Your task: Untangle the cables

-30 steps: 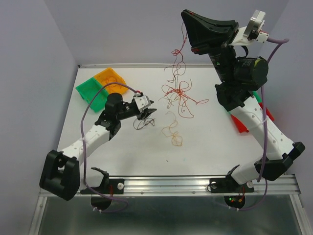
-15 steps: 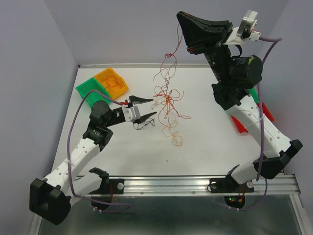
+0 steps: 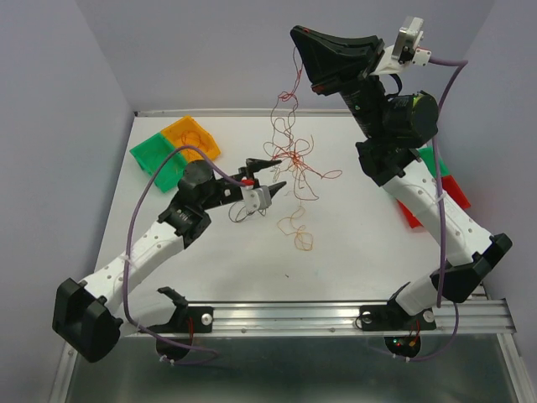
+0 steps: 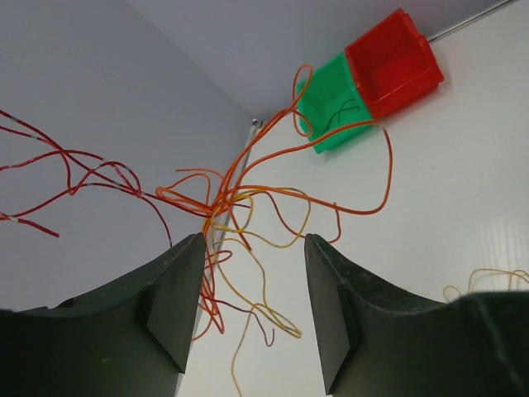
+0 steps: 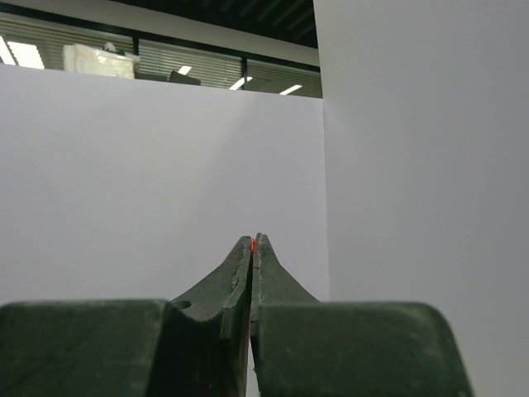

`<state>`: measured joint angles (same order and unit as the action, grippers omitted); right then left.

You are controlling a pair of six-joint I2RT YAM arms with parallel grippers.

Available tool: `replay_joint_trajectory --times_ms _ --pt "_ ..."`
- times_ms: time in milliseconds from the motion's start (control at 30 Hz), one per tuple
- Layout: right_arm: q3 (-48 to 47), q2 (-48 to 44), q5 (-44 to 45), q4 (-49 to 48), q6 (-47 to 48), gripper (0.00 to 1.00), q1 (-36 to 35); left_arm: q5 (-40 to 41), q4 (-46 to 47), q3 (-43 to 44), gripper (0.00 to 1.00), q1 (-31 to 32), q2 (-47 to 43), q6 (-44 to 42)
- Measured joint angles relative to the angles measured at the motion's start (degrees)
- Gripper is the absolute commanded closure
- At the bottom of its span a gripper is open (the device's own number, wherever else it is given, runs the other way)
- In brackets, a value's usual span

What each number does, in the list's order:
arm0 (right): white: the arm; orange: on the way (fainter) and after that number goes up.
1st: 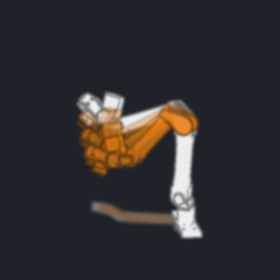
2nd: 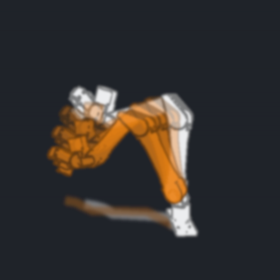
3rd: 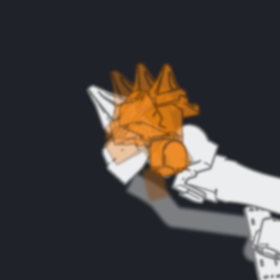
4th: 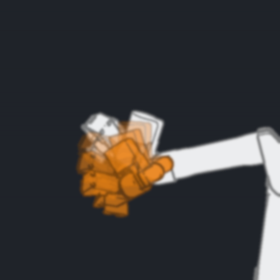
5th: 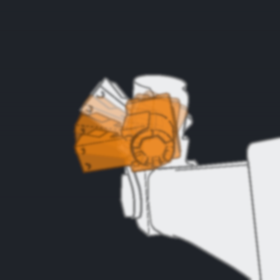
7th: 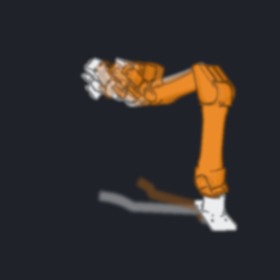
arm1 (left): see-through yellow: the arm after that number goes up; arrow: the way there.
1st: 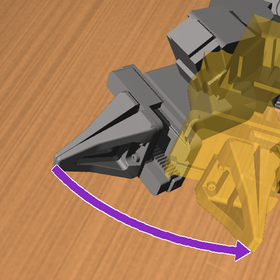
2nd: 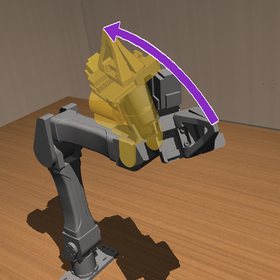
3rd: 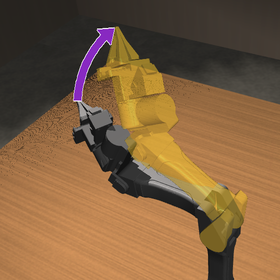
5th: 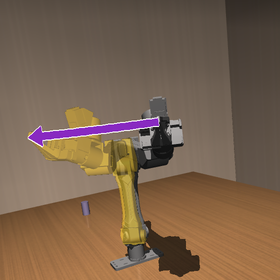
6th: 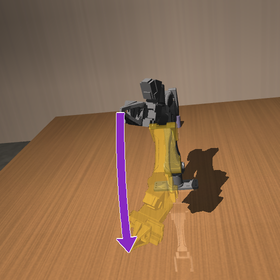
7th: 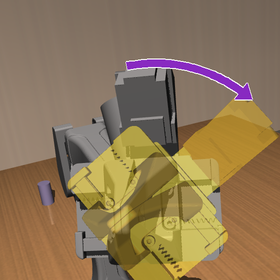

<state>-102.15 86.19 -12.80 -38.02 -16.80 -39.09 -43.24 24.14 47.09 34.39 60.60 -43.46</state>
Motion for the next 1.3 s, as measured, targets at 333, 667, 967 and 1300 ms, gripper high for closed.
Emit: replay_joint_trajectory --times_ms 333,667,967,1300 --pt "0.0 0.0 -1.16 -0.15 -1.01 0.99 0.0 16.57 1.73 2.56 0.48 8.22 8.81 -6.32" --pt "0.0 0.0 -1.25 -0.28 -1.46 0.99 0.0 28.3 7.54 2.56 1.0 11.63 12.46 -7.67" --pt "-0.55 0.0 1.22 -0.52 1.62 0.99 0.0 28.24 10.97 -1.73 1.0 11.61 13.99 -6.8" --pt "-7.87 -1.25 6.12 -1.18 9.64 0.99 0.0 27.5 8.87 -10.8 1.0 11.61 21.42 -6.73"
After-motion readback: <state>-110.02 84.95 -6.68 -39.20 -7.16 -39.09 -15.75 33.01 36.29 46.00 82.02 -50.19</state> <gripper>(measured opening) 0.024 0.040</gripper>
